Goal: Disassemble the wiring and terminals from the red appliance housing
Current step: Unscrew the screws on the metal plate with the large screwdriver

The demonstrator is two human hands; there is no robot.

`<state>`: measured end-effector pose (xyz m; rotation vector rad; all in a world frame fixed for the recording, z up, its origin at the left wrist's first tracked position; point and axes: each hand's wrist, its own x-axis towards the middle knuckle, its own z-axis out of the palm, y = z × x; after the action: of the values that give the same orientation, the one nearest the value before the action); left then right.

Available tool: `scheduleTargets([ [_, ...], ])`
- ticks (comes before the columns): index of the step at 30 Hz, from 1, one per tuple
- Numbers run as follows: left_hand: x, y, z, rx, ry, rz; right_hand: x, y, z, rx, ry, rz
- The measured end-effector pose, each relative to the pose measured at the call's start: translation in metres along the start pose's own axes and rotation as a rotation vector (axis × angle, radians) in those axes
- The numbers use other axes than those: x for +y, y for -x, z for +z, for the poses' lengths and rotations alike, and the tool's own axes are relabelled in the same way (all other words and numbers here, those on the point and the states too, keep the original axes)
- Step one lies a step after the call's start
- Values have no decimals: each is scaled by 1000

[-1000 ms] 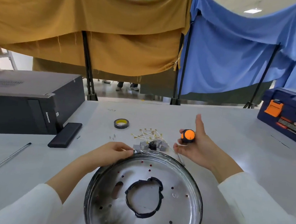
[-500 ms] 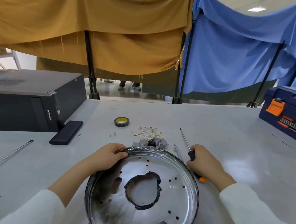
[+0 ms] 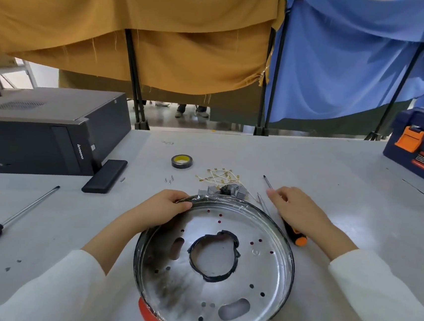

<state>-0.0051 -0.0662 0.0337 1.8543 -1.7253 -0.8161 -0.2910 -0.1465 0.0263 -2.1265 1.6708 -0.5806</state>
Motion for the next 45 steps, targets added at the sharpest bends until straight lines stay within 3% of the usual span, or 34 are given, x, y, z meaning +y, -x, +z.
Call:
scheduleTargets([
  [2, 2, 1, -1, 1, 2, -8, -16, 15, -3, -197, -105, 12],
  [4, 4, 2, -1, -5, -7, -12, -20, 27, 6, -284, 32, -44],
  [6, 5, 4, -1, -4, 15, -14, -20, 35, 12, -247, 109, -91],
  [16, -18, 56, -1, 67, 477, -159, -8, 53, -20, -2, -232, 139],
  [24, -27, 63, 30, 267, 225, -49, 8, 64, -26, 68, -398, 267],
  [31, -77, 59, -17, 440, -17, -124, 11, 59, -30, 76, -415, 277],
  [45, -120, 45, -56, 507, -90, -194, 27, 32, -28, -32, -182, 279],
])
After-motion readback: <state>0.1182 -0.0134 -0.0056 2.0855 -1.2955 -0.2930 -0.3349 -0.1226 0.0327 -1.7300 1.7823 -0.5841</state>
